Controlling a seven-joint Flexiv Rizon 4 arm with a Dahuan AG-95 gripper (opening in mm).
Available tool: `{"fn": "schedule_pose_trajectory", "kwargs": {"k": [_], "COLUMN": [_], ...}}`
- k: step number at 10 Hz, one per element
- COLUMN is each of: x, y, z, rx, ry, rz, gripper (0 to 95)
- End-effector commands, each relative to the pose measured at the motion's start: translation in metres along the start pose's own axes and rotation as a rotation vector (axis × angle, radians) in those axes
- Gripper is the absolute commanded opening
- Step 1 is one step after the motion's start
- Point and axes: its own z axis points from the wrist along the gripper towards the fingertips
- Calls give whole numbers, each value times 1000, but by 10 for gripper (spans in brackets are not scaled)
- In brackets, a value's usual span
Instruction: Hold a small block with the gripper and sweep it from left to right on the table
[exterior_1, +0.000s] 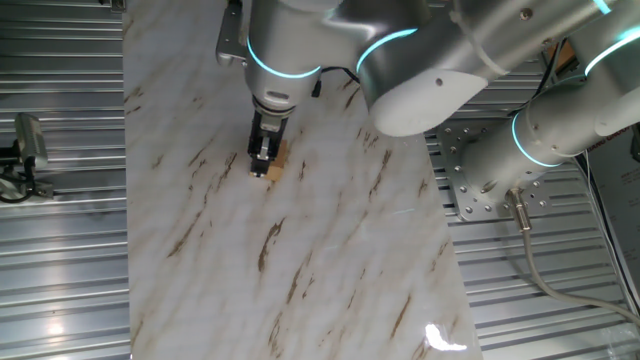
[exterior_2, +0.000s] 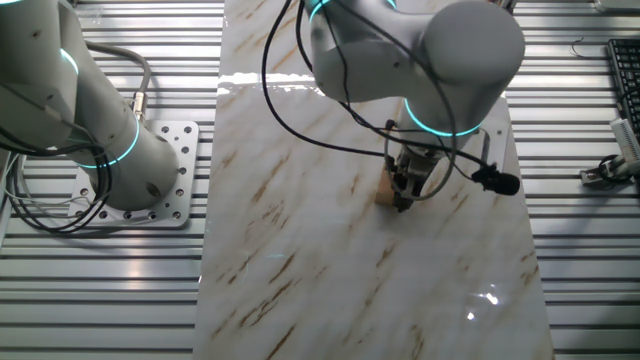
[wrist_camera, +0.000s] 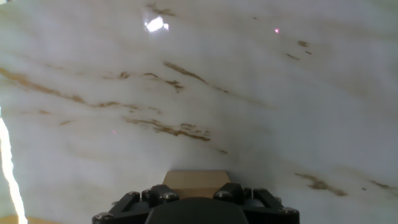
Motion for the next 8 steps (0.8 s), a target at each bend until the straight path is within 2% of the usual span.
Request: {"fn": "schedule_pose_trajectory", "kwargs": {"k": [1,2,3,4,5,6,7,8], "x": [1,1,1,1,2,3,3,3], "y": [0,1,1,1,1,2,2,2], "z": [20,21,21,23,25,29,30,31], "rx": [-18,-13,-47,-53,-67,-81,-102,-124], "ry": [33,18,-1,-5,15,59,14,-17], "rz": [1,0,1,1,1,-1,2,4], "gripper": [0,0,0,0,0,0,0,0]}}
